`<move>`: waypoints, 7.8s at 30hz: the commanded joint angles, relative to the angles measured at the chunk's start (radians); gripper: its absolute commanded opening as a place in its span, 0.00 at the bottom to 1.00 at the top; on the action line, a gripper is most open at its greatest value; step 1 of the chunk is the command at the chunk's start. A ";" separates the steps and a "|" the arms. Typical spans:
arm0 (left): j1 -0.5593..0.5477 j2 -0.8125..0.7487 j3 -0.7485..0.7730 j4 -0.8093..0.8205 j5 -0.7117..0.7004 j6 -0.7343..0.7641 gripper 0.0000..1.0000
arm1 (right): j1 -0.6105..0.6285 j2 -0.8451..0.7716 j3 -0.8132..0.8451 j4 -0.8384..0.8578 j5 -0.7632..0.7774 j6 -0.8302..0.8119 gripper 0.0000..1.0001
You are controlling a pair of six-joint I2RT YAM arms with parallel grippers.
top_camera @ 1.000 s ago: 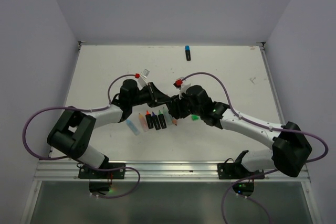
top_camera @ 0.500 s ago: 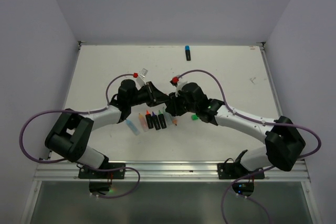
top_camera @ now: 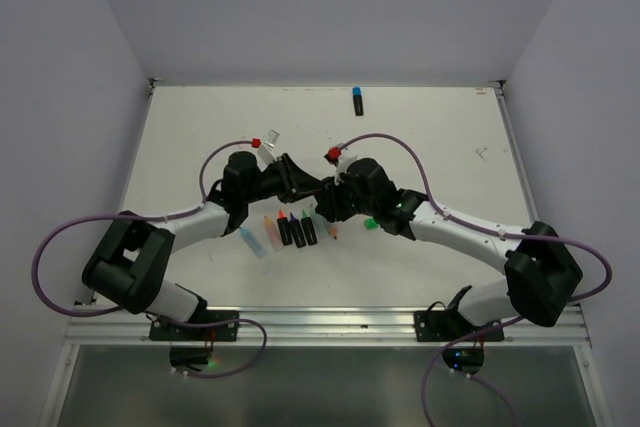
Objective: Open the pen caps
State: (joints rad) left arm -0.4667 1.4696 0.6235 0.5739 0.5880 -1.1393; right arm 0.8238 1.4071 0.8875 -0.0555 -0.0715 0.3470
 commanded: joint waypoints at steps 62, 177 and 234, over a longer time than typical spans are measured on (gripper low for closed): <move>0.390 -0.258 -0.034 -0.161 -0.074 0.182 0.00 | 0.204 -0.070 0.014 -0.105 0.175 -0.066 0.83; 0.494 -0.206 0.118 -0.139 -0.125 0.159 0.00 | 0.276 -0.053 -0.133 0.098 0.144 0.090 0.00; 0.149 -0.356 -0.149 -0.026 -0.036 -0.008 0.00 | 0.163 -0.062 -0.021 0.109 0.141 0.027 0.00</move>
State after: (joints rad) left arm -0.3199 1.1481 0.4808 0.5369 0.6468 -1.1667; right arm 0.9871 1.3693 0.9070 0.0116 0.0574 0.3489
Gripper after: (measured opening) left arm 0.115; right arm 0.324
